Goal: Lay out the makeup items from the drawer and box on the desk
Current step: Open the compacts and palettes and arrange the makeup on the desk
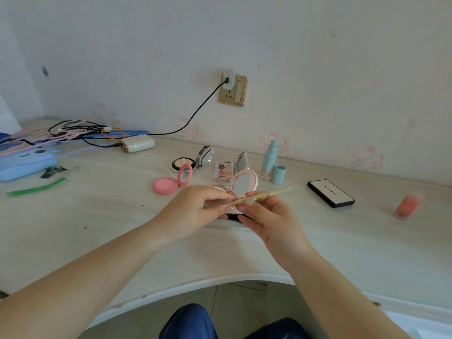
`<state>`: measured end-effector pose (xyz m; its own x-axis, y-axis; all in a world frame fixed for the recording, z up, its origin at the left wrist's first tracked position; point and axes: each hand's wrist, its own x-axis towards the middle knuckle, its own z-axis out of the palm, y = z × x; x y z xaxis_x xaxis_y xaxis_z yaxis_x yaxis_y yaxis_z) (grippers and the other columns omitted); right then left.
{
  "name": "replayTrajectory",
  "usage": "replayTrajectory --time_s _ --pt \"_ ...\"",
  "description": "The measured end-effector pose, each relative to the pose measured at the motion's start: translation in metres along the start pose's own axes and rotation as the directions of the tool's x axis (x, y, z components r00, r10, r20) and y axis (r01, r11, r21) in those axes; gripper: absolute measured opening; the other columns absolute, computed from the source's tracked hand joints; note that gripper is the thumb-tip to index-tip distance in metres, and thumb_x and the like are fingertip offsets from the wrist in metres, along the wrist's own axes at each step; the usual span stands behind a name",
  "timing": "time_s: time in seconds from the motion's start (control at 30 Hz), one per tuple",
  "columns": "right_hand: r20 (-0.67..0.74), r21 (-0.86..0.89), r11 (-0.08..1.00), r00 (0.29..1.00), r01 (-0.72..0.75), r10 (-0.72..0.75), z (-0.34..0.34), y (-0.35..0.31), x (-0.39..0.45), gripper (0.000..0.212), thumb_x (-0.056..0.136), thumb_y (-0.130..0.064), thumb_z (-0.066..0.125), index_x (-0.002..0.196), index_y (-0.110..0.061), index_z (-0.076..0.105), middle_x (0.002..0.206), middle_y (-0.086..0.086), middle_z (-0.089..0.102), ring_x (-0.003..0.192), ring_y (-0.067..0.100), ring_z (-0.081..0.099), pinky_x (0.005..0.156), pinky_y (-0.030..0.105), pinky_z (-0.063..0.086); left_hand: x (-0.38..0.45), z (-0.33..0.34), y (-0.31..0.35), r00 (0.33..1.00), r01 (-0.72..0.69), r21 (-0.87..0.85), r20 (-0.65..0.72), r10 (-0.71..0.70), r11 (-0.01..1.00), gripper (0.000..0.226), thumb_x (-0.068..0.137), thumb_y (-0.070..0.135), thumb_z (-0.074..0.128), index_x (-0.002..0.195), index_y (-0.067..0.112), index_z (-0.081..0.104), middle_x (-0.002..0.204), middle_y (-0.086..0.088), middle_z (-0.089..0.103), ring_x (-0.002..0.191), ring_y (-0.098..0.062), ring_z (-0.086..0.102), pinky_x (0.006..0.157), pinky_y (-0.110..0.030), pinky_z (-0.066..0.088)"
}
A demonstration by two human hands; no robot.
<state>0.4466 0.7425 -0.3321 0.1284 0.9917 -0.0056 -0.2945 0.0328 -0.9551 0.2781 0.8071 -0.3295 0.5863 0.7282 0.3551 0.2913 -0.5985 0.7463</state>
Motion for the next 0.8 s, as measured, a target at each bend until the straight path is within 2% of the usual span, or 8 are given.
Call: replayTrajectory --time_s 0.07,0.13,0.23,0.3,0.37,0.53,0.67,0.8 --pt "-0.006 0.061 0.998 1.000 -0.027 0.028 -0.005 0.002 0.002 0.011 0.081 -0.003 0.063 0.084 -0.013 0.065 0.077 0.002 0.070 0.077 0.011 0.068 0.085 0.032 0.055 -0.002 -0.002 -0.006 0.999 0.028 0.040 -0.027 -0.027 0.999 0.020 0.085 0.014 0.066 0.092 0.032 0.072 0.078 0.020 0.070 0.079 0.002 0.066 0.075 -0.013 0.049" --pt "-0.042 0.102 0.994 0.998 -0.033 0.037 -0.018 0.001 0.004 0.012 0.079 -0.001 0.063 0.084 -0.012 0.062 0.074 0.002 0.069 0.073 0.012 0.068 0.081 0.029 0.057 -0.005 -0.003 -0.014 0.997 0.070 0.070 -0.044 -0.067 0.995 0.019 0.083 0.015 0.069 0.100 0.021 0.074 0.085 0.012 0.073 0.087 -0.001 0.067 0.084 -0.020 0.052" --pt "-0.100 -0.203 0.979 0.995 -0.011 -0.010 -0.039 0.003 0.007 0.014 0.083 0.003 0.063 0.084 -0.011 0.062 0.076 0.003 0.069 0.070 0.012 0.067 0.077 0.024 0.056 -0.009 0.000 -0.026 0.996 0.094 0.115 -0.019 -0.093 0.989 0.024 0.081 0.014 0.072 0.105 0.020 0.073 0.099 0.015 0.071 0.094 0.009 0.064 0.088 -0.014 0.049" --pt "-0.086 -0.536 0.844 0.995 0.000 -0.054 -0.048 0.006 0.007 0.017 0.081 -0.001 0.069 0.081 -0.017 0.066 0.076 -0.004 0.069 0.068 0.009 0.064 0.075 0.019 0.051 -0.010 0.004 -0.033 0.995 0.088 0.221 0.015 -0.094 0.971 0.025 0.082 0.019 0.072 0.106 0.024 0.073 0.099 0.019 0.069 0.095 0.006 0.063 0.088 -0.017 0.050" --pt "-0.021 -0.752 0.658 0.997 0.029 -0.069 -0.052 0.009 0.007 0.022 0.080 -0.007 0.071 0.079 -0.029 0.068 0.078 -0.011 0.070 0.069 0.003 0.064 0.070 0.010 0.048 -0.011 0.007 -0.039 0.993 0.063 0.360 0.069 -0.093 0.931 0.024 0.083 0.027 0.069 0.107 0.029 0.072 0.102 0.015 0.069 0.097 -0.001 0.062 0.087 -0.026 0.049" --pt "0.105 -0.948 0.293 0.991 0.126 -0.085 -0.058 0.016 0.001 0.012 0.082 -0.023 0.068 0.089 -0.034 0.069 0.089 -0.015 0.068 0.085 0.001 0.060 0.079 0.018 0.048 -0.013 0.014 -0.043 0.990 -0.074 0.501 0.139 0.005 0.862 0.030 0.077 0.042 0.052 0.091 0.029 0.074 0.086 0.010 0.065 0.083 -0.007 0.058 0.071 -0.030 0.049" --pt "0.183 -0.961 0.182 0.972 0.209 -0.146 -0.058 0.018 0.003 0.010 0.083 -0.026 0.067 0.091 -0.030 0.071 0.089 -0.015 0.064 0.088 0.005 0.053 0.082 0.022 0.043 -0.015 0.015 -0.050 0.989 -0.138 0.545 0.113 0.091 0.827 0.025 0.076 0.040 0.057 0.089 0.031 0.075 0.083 0.014 0.064 0.077 -0.006 0.057 0.066 -0.020 0.042" --pt "0.216 -0.955 0.168 0.960 0.246 -0.177 -0.059 0.022 0.007 0.009 0.082 -0.026 0.068 0.090 -0.028 0.072 0.086 -0.014 0.062 0.088 0.008 0.054 0.082 0.025 0.043 -0.016 0.012 -0.054 0.988 -0.153 0.544 0.098 0.119 0.825 0.022 0.076 0.033 0.063 0.093 0.031 0.076 0.083 0.015 0.064 0.077 -0.006 0.058 0.065 -0.017 0.037"
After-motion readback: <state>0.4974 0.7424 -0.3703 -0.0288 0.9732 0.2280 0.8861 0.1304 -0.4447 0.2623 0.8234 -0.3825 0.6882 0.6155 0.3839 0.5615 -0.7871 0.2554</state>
